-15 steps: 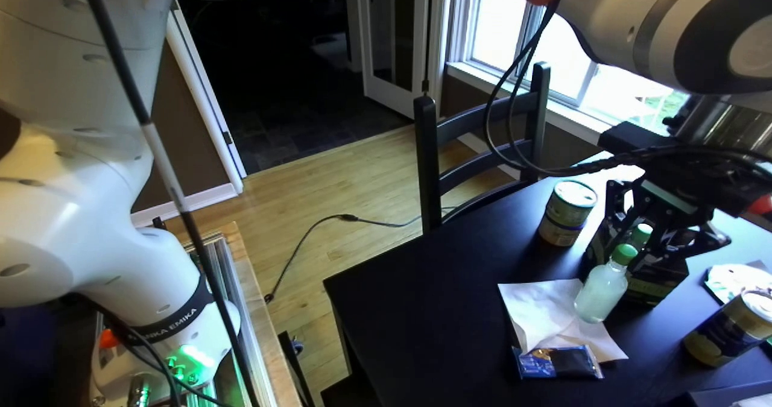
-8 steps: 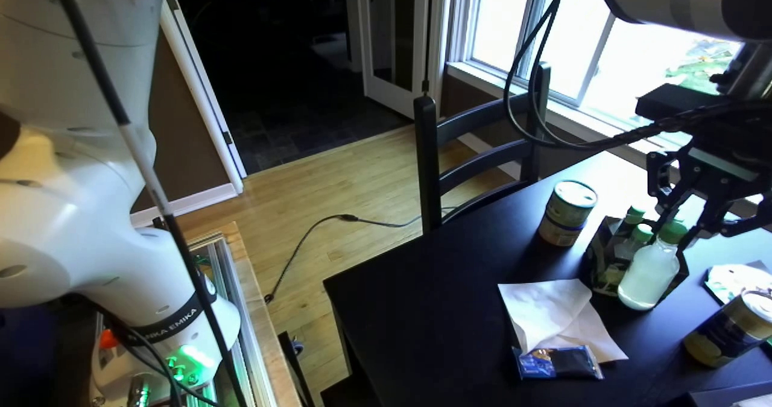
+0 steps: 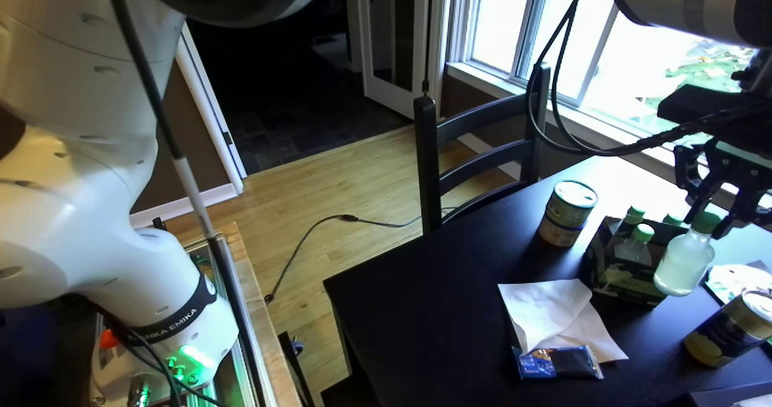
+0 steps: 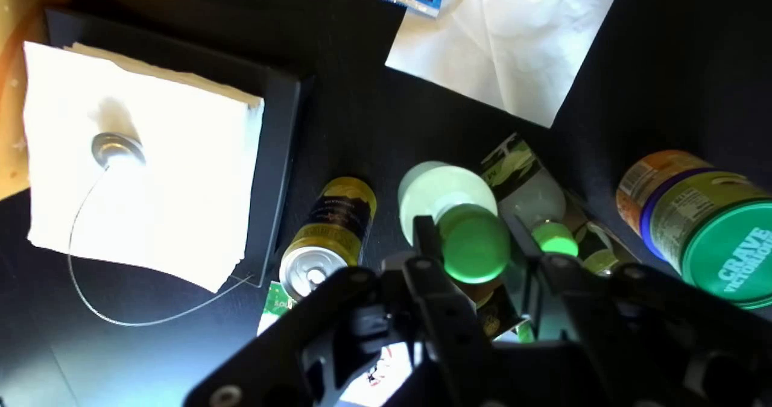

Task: Put the bottles inside the crate

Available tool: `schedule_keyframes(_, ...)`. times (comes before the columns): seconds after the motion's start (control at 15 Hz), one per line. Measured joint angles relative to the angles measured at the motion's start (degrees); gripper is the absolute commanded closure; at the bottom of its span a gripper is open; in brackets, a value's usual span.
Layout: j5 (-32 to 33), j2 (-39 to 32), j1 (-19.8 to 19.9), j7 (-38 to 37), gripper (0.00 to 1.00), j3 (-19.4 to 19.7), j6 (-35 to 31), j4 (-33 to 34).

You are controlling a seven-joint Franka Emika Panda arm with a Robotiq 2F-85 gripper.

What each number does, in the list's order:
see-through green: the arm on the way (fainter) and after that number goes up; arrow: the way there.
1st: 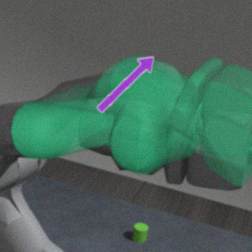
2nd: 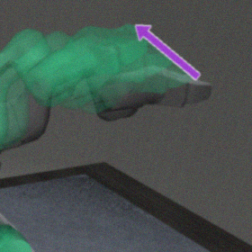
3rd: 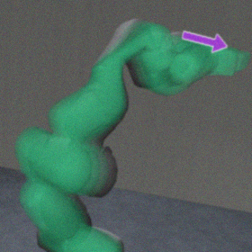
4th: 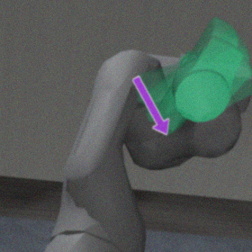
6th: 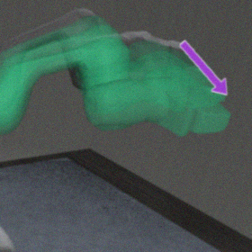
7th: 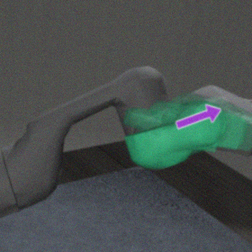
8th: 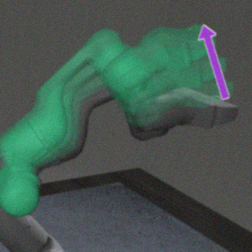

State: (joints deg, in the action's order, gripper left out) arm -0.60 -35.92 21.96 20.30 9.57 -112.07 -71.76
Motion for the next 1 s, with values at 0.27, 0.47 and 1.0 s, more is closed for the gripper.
schedule_keyframes(0.27, -0.57, -2.46, 0.53, 0.00, 0.93, -1.05, -1.00, 3.57)
schedule_keyframes(0.47, -1.13, -3.92, 0.69, 0.01, 0.93, -2.09, -1.66, 6.23)
schedule_keyframes(1.0, -2.41, -9.24, 1.31, 0.31, 0.93, -4.52, 0.14, 12.56)
